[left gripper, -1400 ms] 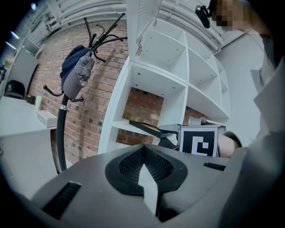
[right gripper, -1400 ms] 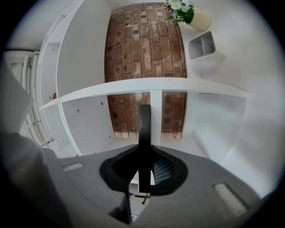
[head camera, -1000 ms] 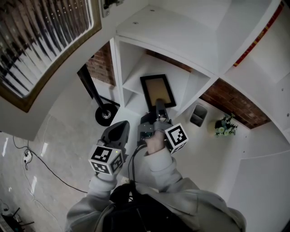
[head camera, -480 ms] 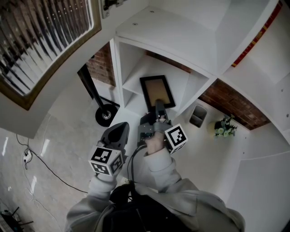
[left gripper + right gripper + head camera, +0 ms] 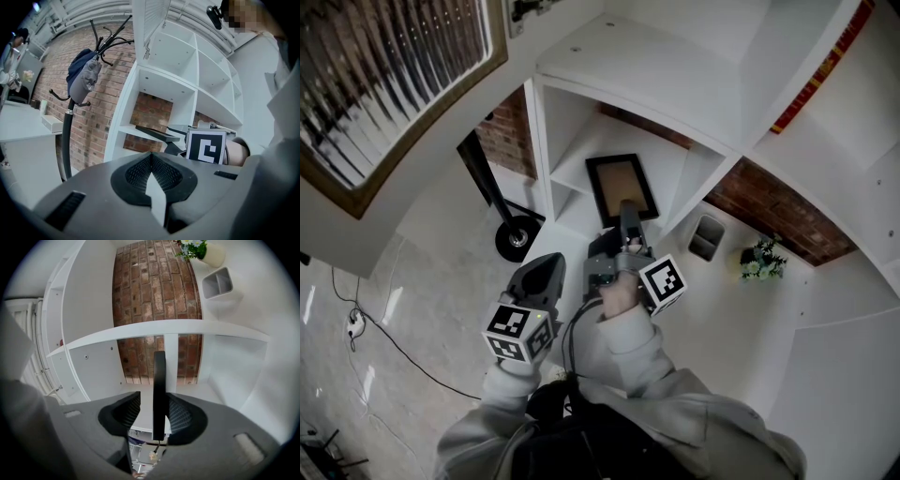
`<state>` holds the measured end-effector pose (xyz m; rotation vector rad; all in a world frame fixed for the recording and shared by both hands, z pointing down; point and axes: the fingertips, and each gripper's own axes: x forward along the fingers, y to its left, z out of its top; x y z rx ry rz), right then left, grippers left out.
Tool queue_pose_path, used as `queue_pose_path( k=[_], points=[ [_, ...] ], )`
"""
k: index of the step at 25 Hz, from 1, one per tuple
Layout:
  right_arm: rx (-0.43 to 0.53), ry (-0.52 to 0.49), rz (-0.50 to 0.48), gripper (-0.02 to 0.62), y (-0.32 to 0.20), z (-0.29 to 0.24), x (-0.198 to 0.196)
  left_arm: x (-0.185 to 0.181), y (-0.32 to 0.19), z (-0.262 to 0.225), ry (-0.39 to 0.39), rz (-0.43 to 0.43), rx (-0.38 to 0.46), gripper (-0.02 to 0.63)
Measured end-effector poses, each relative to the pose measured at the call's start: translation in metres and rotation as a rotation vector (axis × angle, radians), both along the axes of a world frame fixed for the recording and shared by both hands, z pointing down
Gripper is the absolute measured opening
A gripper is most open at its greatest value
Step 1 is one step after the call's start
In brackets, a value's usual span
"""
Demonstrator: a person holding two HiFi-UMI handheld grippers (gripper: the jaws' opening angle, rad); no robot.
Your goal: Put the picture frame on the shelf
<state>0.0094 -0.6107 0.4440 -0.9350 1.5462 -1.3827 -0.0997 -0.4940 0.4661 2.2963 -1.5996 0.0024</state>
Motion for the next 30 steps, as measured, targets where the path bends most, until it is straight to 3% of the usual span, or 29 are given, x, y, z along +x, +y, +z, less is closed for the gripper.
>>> queue_pose_path(
  k=[21,30],
  points=[
    [-0.020,0.064,0.007,0.169,0.057,0.022,0.042,0.035,0.024,-0.006,0.044,0.084,0.016,0.003],
    [0.002,0.245,-0.102,0.167,0.099,0.026,0.047,0.061,0.041,-0.007,0.067,0.180,0.009,0.005]
  ],
)
